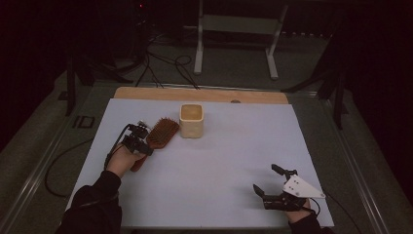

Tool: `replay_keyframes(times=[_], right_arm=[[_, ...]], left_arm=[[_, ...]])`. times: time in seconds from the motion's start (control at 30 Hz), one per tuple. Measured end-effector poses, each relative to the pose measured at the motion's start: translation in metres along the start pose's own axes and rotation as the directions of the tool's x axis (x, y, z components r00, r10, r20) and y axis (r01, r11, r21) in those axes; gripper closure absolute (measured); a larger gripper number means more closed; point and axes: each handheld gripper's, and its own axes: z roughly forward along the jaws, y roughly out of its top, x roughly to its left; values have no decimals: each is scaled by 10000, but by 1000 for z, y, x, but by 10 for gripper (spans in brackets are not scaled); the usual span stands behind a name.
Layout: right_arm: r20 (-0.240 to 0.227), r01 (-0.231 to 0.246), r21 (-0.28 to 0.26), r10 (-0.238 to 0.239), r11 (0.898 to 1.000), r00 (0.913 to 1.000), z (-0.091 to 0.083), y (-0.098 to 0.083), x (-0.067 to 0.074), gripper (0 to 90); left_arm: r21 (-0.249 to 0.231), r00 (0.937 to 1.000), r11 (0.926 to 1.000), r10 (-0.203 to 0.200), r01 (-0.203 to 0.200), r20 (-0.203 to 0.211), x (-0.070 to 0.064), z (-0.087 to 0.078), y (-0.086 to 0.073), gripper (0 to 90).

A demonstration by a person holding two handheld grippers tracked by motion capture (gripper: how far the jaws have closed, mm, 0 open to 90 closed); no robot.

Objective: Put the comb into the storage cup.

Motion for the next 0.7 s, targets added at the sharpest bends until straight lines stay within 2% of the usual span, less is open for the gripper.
replay_keyframes(times=[0.23,0.53,0.7], right_arm=[[28,-56,33,56,10000,10000,0,0,0,84],[23,-14,21,14,10000,10000,1,0,0,84],[7,-1,1,1,10000,10000,1,0,0,84]], left_arm=[[-460,9995,9989,90,-104,-315,-4,-2,-6,737],[-1255,9992,9916,290,-325,-291,-9,-24,-12,737],[-1706,9991,9848,286,-337,-325,-11,-40,-12,737]])
